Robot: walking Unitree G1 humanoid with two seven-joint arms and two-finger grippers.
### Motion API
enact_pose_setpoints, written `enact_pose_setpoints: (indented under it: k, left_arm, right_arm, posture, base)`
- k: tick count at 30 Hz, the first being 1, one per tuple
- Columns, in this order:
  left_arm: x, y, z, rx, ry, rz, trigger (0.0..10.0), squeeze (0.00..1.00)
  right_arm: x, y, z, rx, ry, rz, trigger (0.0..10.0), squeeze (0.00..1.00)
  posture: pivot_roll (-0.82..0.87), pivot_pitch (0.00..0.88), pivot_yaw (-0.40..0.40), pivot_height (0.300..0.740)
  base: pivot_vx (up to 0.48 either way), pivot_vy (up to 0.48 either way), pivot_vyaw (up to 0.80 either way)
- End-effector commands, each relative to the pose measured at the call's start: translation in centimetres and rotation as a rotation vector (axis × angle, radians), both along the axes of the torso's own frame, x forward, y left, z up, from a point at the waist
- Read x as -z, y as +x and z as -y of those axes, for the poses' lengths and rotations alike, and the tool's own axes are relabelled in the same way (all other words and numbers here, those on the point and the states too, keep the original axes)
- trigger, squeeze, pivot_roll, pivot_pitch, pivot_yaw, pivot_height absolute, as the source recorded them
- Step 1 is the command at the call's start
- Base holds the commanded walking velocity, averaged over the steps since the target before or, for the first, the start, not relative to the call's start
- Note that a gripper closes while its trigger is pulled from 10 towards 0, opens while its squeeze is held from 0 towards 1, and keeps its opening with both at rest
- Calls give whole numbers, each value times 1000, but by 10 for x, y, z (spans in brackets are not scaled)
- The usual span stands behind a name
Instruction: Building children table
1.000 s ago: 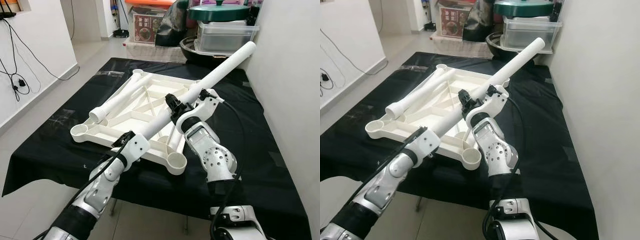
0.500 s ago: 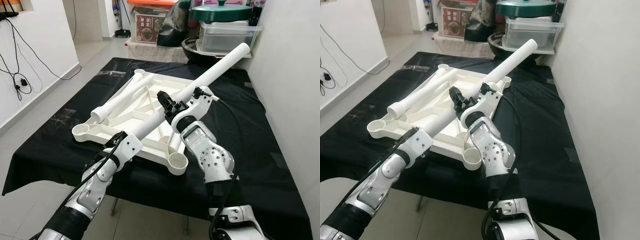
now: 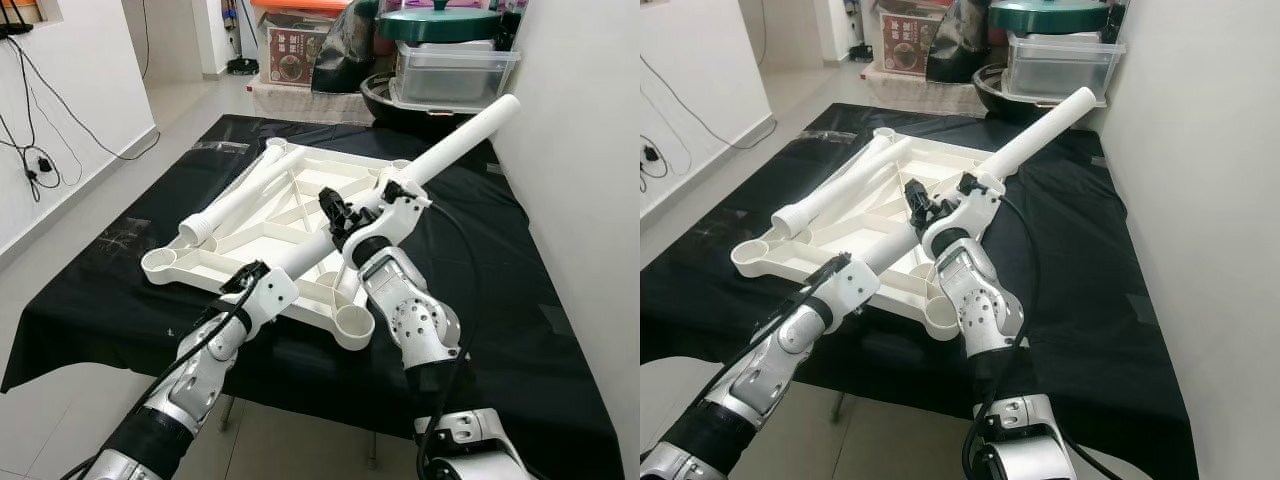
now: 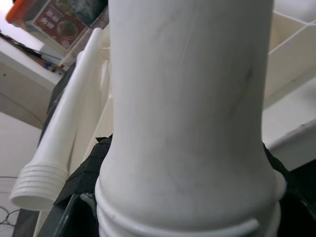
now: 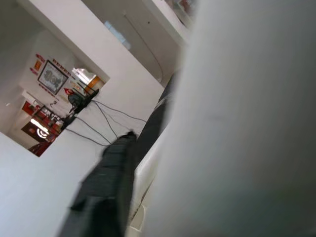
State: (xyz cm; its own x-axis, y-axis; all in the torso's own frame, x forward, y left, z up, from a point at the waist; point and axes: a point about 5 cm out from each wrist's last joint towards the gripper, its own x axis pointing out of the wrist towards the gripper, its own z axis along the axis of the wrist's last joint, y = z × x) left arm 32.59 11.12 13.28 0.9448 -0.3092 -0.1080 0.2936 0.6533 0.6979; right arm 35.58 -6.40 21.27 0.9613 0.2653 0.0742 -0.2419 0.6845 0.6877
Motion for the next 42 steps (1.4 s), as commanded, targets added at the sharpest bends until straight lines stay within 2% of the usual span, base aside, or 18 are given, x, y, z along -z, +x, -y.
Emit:
enact_pose_setpoints:
  k: [1, 13, 14, 15, 17, 20, 21, 24, 25, 26, 30, 34, 35, 36, 37, 40, 41, 42]
  left_arm:
    - [6, -4, 6, 38, 31, -14, 10000, 0]
    - [12, -5, -3, 17, 31, -26, 10000, 0]
    - [10, -6, -6, 22, -15, -29, 10000, 1000]
    - [10, -6, -6, 22, -15, -29, 10000, 1000]
    - [6, -7, -10, 32, -79, -31, 10000, 1000]
    - [6, -7, -10, 32, -79, -31, 10000, 1000]
    - [-2, -9, -14, 31, -131, -5, 10000, 1000]
    - [-6, -11, -15, 28, -152, 12, 10000, 1000]
    - [-12, -12, -17, 13, -159, 52, 10000, 1000]
    - [-12, -12, -17, 13, -159, 52, 10000, 1000]
    - [-33, -19, -27, -60, -165, 207, 10000, 1000]
    - [-34, -20, -28, -63, -168, 216, 10000, 1000]
    - [-36, -23, -30, -65, -187, 226, 10000, 1000]
    - [-36, -23, -30, -65, -187, 226, 10000, 1000]
    - [-35, -29, -32, -71, -210, 223, 10000, 314]
    - [-35, -29, -32, -71, -210, 223, 10000, 314]
    - [-29, -37, -32, -62, -246, 200, 10000, 0]
    - [-21, -47, -31, -50, -287, 157, 10000, 0]
  right_arm:
    - [-12, -13, -52, -113, 141, 4, 0, 0]
    - [-23, -15, -48, -115, 231, 18, 0, 0]
    - [-25, -15, -46, -120, 239, 24, 0, 0]
    - [-25, -15, -46, -120, 239, 24, 0, 0]
    - [-26, -15, -43, -124, 245, 31, 0, 0]
    - [-26, -15, -43, -124, 245, 31, 0, 0]
    - [-28, -12, -34, -105, 227, 56, 0, 0]
    - [-29, -9, -29, -93, 216, 70, 0, 0]
    - [-32, -6, -24, -76, 188, 98, 0, 0]
    - [-32, -6, -24, -76, 188, 98, 0, 0]
    - [-49, 11, 7, 11, 19, 250, 0, 0]
    - [-52, 13, 12, 24, -10, 276, 0, 0]
    - [-57, 15, 20, 40, -48, 313, 0, 0]
    - [-57, 15, 20, 40, -48, 313, 0, 0]
    - [-64, 18, 31, 57, -94, 358, 0, 0]
    - [-64, 18, 31, 57, -94, 358, 0, 0]
    - [-71, 20, 44, 62, -145, 407, 0, 0]
    - [-78, 21, 55, 40, -209, 453, 0, 0]
  posture:
    - [101, 0, -51, 740]
    - [95, 0, -49, 740]
    - [94, 0, -50, 740]
    - [94, 0, -50, 740]
    - [96, 0, -53, 740]
    - [96, 0, -53, 740]
    - [105, 0, -59, 740]
    - [106, 0, -59, 740]
    - [108, 0, -60, 740]
    - [108, 0, -60, 740]
    - [111, 0, -62, 740]
    - [111, 0, -62, 740]
    - [117, 0, -65, 740]
    - [117, 0, -65, 740]
    - [119, 0, -67, 740]
    - [119, 0, -67, 740]
    - [115, 0, -69, 740]
    - [111, 0, -68, 740]
  base:
    - [0, 0, 0]
    - [0, 0, 0]
    - [0, 0, 0]
    - [0, 0, 0]
    - [0, 0, 0]
    - [0, 0, 0]
    - [0, 0, 0]
    - [0, 0, 0]
    - [0, 0, 0]
    - [0, 0, 0]
    - [0, 0, 0]
    - [0, 0, 0]
    - [0, 0, 0]
    - [0, 0, 0]
    - [0, 0, 0]
    - [0, 0, 0]
    - [0, 0, 0]
    - [0, 0, 0]
